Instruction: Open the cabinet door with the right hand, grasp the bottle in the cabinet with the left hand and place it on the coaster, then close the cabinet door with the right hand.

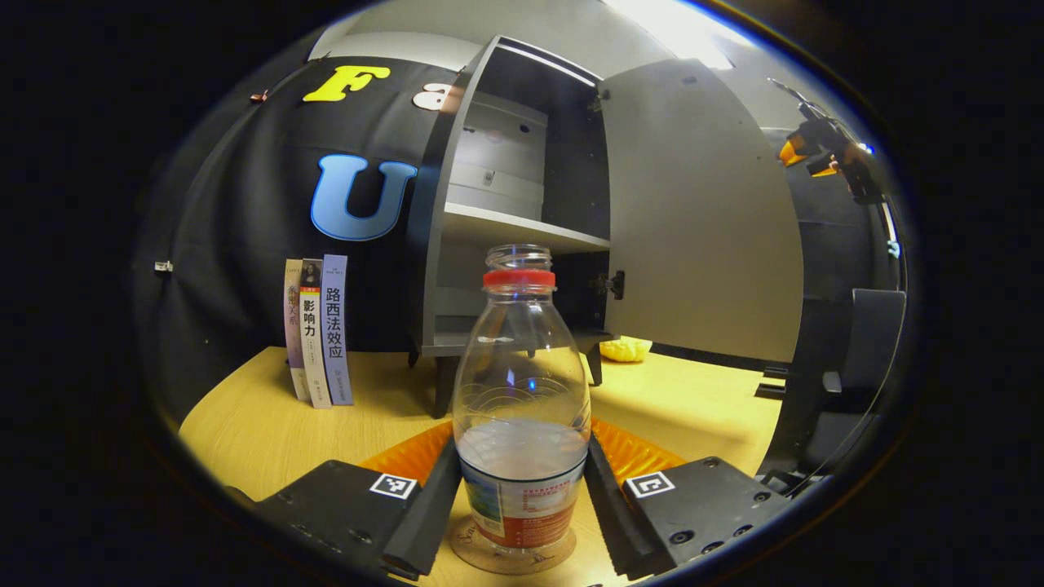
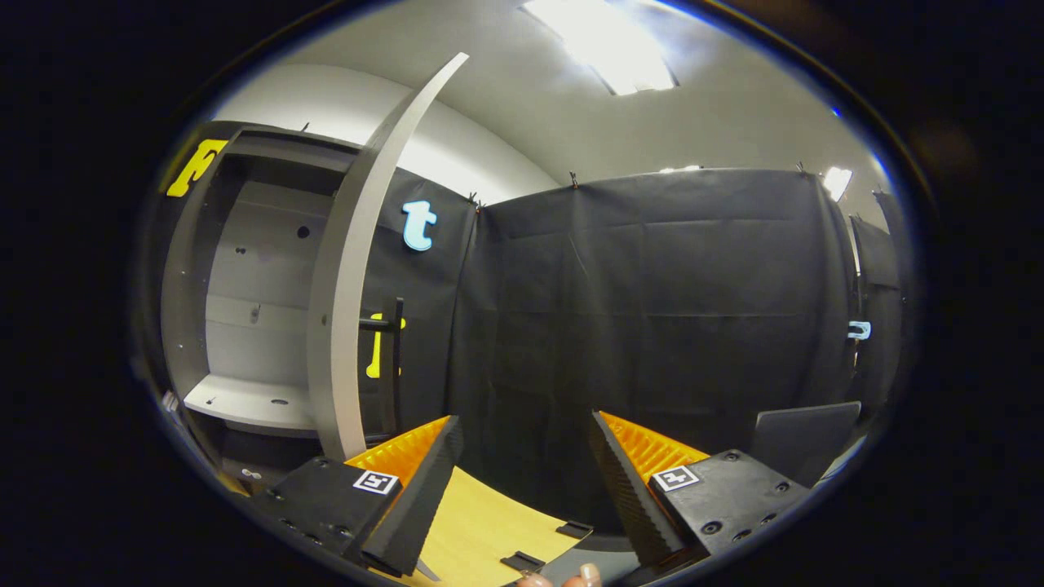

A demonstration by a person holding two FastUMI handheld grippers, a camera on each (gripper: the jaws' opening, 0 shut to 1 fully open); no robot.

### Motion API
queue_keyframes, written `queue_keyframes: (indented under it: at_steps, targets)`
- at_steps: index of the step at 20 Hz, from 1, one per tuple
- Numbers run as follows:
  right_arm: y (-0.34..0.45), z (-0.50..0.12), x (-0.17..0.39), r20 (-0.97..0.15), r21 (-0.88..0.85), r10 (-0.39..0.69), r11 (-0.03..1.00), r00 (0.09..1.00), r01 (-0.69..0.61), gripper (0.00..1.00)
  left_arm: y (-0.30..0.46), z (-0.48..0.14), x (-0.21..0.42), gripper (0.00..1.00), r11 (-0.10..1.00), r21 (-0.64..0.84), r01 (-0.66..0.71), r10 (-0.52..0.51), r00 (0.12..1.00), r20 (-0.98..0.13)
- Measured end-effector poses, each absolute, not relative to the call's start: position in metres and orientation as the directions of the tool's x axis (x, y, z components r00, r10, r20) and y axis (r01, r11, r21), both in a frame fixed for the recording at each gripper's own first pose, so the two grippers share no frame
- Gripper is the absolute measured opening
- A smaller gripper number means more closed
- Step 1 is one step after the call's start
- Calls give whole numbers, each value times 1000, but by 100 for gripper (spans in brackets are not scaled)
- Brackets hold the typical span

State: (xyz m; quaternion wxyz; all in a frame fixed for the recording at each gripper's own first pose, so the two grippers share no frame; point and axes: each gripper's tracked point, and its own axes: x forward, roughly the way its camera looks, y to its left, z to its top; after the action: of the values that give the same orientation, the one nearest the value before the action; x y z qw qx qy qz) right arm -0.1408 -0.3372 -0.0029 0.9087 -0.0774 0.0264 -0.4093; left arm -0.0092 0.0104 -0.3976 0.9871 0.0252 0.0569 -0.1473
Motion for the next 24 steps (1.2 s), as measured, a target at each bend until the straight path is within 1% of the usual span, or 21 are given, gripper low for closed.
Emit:
queue_keyframes:
  at_steps: [2, 5, 9, 10, 12, 14, 17, 19, 21, 24]
  targets:
    - [-335, 3, -143, 17, -161, -731, 671, 682, 724, 97, 11, -395, -8, 79, 957, 60, 284, -278, 955, -102]
    - [-329, 5, -145, 16, -177, -709, 692, 705, 700, 97, 15, -398, -7, 80, 960, 77, 270, -260, 959, -111]
    - [-331, 3, -145, 7, -164, -709, 695, 705, 700, 97, 11, -404, -7, 81, 961, 22, 274, -268, 952, -145]
    - [-332, 2, -144, 3, -156, -711, 694, 703, 703, 97, 11, -404, -8, 88, 963, 17, 270, -264, 954, -144]
    - [-335, 1, -145, -4, -149, -715, 692, 699, 707, 97, 17, -401, -4, 95, 969, 38, 242, -235, 962, -136]
    - [-335, 1, -144, -1, -154, -719, 687, 695, 710, 97, 21, -396, 2, 95, 971, 55, 233, -224, 965, -136]
    - [-335, 0, -144, 1, -158, -725, 680, 689, 716, 97, 18, -377, 4, 95, 968, 57, 244, -235, 964, -124]
    - [-336, 0, -144, -8, -159, -733, 673, 681, 722, 97, 12, -359, 3, 95, 963, 36, 266, -261, 958, -119]
    - [-338, 0, -141, -16, -148, -740, 667, 673, 730, 97, 8, -337, 3, 95, 960, 15, 280, -277, 954, -112]
    - [-336, 7, -145, 6, -111, -740, 668, 673, 736, 98, 0, -299, 2, 95, 956, -1, 292, -290, 951, -107]
